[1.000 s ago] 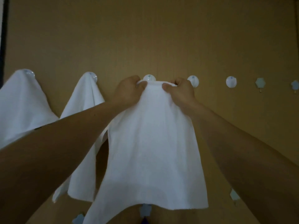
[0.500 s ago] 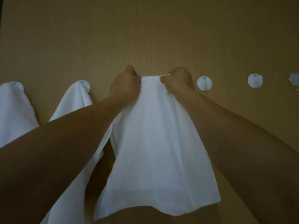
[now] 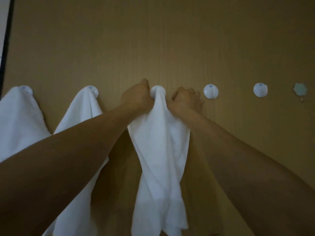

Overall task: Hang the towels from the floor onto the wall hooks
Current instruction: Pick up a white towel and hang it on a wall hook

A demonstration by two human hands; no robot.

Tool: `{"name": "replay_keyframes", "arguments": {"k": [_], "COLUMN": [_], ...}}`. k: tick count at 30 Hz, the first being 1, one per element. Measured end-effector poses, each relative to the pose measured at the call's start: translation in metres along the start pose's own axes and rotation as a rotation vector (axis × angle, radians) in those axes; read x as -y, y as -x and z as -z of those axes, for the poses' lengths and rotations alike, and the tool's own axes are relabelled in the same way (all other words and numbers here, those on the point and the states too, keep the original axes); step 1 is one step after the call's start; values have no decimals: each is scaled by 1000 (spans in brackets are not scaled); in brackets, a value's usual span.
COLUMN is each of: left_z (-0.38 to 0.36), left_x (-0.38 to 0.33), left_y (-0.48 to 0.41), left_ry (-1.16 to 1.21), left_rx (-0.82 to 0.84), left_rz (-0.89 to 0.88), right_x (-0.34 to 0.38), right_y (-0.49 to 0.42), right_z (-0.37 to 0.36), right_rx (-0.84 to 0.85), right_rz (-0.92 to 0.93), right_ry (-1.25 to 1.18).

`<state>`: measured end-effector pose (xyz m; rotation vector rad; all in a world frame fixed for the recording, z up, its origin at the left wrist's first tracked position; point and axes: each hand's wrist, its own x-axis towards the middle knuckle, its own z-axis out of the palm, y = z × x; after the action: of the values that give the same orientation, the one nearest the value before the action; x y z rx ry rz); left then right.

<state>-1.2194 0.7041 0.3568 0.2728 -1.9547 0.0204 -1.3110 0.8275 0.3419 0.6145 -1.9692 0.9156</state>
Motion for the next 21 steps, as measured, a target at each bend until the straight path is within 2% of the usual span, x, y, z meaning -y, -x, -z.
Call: {"name": "replay_keyframes", "arguments": {"k": [2,4,6,8,12,16,21], "left_z": [-6,-10,-10,-7,1,2,10], "left_x": [0,-2,-5,-7,-12,-12,2], "left_y": [6,9,12,11,1,5,9], "left_ry": [-39,109,315,392,397,543,893], "left_rx": [-182,-165,-112,-54,114,164,267], "left_rz": [-231,-280,-133,-48,-15,49,358], "right_x": [1,1,2,4,13,18,19], "right_y": [8,14,20,21,13,14,5], "right_z": [-1,-4,-7,-6,-2,-1,1], "right_rx": [-173,-136,-12,60,154,172,256], "right_rz": [218,338,313,256,222,193,76], "right_ry": [31,-107,-307,-429,-433,-507,-626]}}
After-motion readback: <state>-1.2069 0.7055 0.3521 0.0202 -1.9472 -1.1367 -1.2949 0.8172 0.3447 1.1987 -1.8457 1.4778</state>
